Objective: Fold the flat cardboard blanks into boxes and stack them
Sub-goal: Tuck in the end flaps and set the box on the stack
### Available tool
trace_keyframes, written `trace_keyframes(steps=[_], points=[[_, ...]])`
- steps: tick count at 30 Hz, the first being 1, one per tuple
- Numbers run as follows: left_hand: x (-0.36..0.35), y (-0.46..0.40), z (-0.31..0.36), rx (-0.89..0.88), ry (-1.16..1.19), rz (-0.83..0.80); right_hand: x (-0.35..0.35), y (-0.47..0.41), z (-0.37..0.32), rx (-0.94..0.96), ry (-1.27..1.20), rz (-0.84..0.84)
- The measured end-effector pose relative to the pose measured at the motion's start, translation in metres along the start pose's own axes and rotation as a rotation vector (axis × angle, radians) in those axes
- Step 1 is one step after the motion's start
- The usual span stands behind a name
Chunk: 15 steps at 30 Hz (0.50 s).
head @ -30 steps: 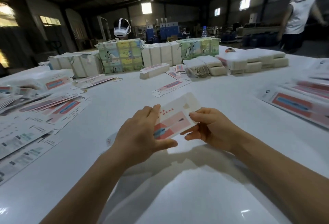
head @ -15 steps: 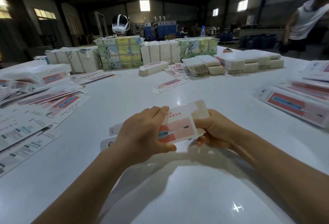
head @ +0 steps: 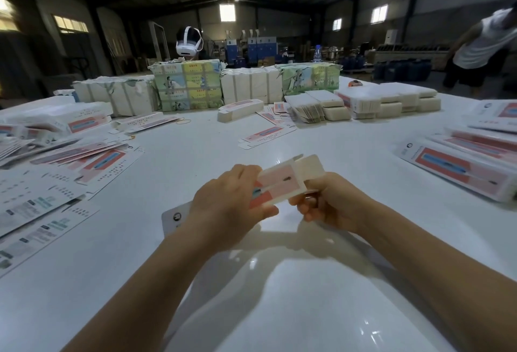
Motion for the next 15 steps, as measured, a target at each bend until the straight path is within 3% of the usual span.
trace_keyframes(steps=[3, 5, 7, 9, 12, 15], points=[[0.001, 0.001, -0.010, 0.067, 0.061, 0.023, 0.012, 0.005, -0.009, 0.083, -0.142, 0.120], [0.001, 0.003, -0.022, 0.132, 0.112, 0.031, 0.030, 0.020, -0.026, 0.333, -0.133, 0.337], [0.000, 0.006, -0.031, 0.170, 0.141, 0.040, 0.032, 0.045, -0.042, 0.613, 0.113, 0.578], [-0.002, 0.007, -0.033, 0.188, 0.156, 0.037, 0.016, 0.060, -0.048, 0.794, 0.388, 0.699], [-0.007, 0.007, -0.032, 0.192, 0.155, 0.011, -0.005, 0.062, -0.046, 0.875, 0.649, 0.767], [-0.011, 0.005, -0.030, 0.189, 0.151, -0.021, -0.008, 0.059, -0.044, 0.831, 0.682, 0.758]])
Point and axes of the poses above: each hand's wrist, its own y-axis away from the middle knuckle, its own x-axis out of the back of the hand, z = x × y, the point moved 9 cm from there along -y, towards the middle knuckle, and after that the axes turned 14 degrees about -x, right-handed, at the moved point
